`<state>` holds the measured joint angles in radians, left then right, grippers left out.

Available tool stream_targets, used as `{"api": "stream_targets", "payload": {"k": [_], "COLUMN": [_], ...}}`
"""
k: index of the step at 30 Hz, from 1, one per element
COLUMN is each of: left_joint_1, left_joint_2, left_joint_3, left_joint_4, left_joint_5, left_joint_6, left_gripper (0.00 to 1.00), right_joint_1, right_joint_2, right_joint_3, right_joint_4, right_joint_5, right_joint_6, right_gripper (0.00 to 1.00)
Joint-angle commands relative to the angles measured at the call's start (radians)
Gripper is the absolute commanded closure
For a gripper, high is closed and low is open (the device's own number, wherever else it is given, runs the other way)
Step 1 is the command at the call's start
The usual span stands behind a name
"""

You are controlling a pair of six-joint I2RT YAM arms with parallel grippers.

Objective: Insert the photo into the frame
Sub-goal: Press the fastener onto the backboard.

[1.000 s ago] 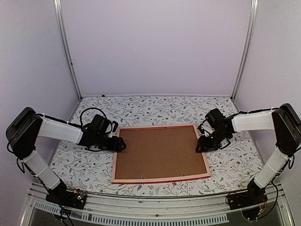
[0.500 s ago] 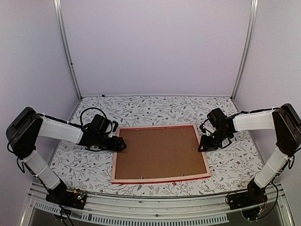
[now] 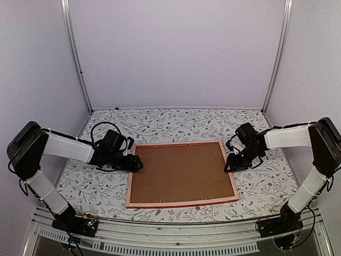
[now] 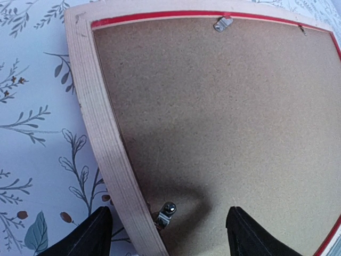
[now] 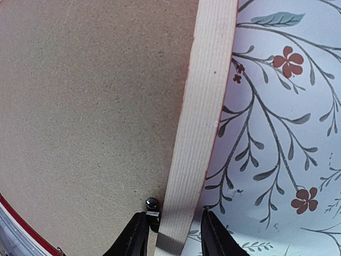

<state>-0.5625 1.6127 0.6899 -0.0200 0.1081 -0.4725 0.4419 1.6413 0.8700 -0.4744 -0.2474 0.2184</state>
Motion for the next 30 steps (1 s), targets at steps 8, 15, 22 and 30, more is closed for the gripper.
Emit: {"api": "stream_targets", "payload": {"k": [8, 15, 22, 30], "left_joint_1": [-0.001, 0.0, -0.001, -0.001], "left_joint_2": [0.022, 0.019, 0.019, 0.019], "left_joint_3": [-0.016, -0.016, -0.02, -0.02], "left_joint_4": [-0.043, -0.043, -0.043, -0.044], "left_joint_5": [0.003, 0.001, -0.002, -0.002], "left_joint_6": [-0.005, -0.004, -0.005, -0.003], "left_gripper": [0.23, 0.23, 0.23, 0.23], "right_joint_1": [-0.013, -0.037, -0.041, -0.043], "right_joint_2": [0.024, 0.045, 0.08, 0.037], "right_joint_3": [-0.006, -0.011, -0.017, 0.016], "right_joint_4": [-0.025, -0.001, 0.018, 0.024], "right_joint_5": [0.016, -0.042, -0.057, -0.102], "right_joint_6": [-0.03, -0.04, -0.04, -0.015], "right_gripper": [0.75, 0.82, 0.88, 0.67]}}
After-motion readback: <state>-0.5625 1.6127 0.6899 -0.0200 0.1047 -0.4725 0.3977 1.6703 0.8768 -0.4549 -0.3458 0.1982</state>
